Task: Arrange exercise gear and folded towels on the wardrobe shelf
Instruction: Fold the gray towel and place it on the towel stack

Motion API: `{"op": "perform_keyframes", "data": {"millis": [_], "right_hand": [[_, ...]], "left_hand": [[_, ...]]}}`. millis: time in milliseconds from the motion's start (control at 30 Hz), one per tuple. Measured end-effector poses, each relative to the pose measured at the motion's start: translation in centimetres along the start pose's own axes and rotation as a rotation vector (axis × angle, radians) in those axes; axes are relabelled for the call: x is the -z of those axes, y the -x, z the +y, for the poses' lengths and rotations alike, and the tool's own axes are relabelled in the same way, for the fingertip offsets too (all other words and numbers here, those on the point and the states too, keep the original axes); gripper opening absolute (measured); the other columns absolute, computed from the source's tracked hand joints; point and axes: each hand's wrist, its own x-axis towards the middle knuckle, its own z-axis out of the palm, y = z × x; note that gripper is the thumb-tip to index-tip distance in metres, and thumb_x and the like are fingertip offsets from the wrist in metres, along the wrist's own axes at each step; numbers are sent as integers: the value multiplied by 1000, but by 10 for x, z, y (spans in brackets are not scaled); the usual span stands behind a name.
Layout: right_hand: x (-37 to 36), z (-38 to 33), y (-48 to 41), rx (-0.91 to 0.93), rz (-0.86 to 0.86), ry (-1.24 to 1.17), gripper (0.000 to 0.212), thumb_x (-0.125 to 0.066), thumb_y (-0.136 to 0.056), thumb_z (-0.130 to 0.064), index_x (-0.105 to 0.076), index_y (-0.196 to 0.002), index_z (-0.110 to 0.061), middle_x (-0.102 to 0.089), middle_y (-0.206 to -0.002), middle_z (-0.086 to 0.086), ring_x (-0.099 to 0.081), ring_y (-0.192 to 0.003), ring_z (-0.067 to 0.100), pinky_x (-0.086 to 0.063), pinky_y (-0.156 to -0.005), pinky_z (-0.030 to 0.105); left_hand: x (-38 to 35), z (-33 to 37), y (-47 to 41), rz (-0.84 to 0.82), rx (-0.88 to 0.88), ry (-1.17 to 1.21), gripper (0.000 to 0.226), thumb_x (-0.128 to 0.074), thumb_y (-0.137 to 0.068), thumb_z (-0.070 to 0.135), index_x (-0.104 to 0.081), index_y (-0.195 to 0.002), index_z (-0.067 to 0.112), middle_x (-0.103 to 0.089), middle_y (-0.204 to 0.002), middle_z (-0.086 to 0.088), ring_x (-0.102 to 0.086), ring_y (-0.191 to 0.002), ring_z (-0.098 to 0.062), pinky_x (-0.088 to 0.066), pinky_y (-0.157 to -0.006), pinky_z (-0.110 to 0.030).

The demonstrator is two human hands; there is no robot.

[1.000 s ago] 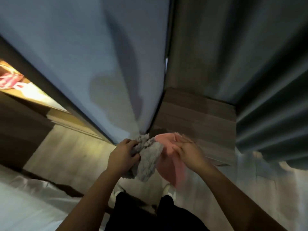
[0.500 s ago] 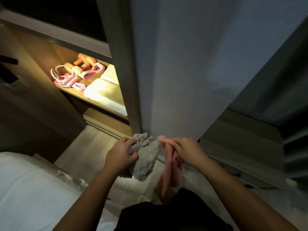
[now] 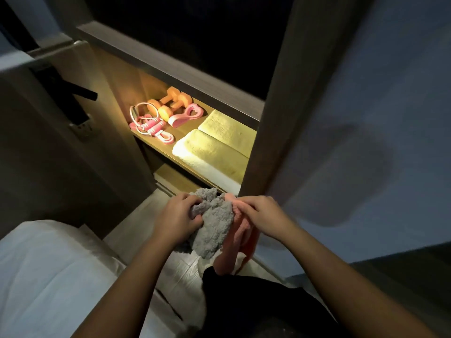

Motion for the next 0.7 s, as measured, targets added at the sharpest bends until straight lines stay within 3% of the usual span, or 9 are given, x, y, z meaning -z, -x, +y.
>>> {"op": "perform_keyframes", "data": {"millis": [233,400,700], "right_hand": [[-17,-36,-99,19,-19,-114,29,-52,-100,-31,-71,-118,-18,-71,-116,3,-64,-106,18,-49,-93,39],[-24,-72,-149,-30,-55,-169,32,-50,-101,-31,-68,-122,-17,-70,-117,3,-63,-109,18,-49,-95,38],[-82,-113,-221,-137,152,-297,29,-51,-101,-27,-73,-115,-14,-71,-116,2,-64,-105,15,-48,-95,39]], "left_hand": [[38,-57,-77,-53,5,-54,39,-63,-84,36,-58,-122,33,-50,-109,11,-47,-100,-8,-44,-69,-27],[74,-100,-122,-110,-49,-38,36,-62,-85,34,-59,-121,34,-54,-118,10,-50,-108,-10,-48,-77,-29],[96,-194,-213,-244,-248,-52,38,-63,-85,34,-61,-123,30,-57,-121,7,-53,-109,-12,-51,-85,-35]]}}
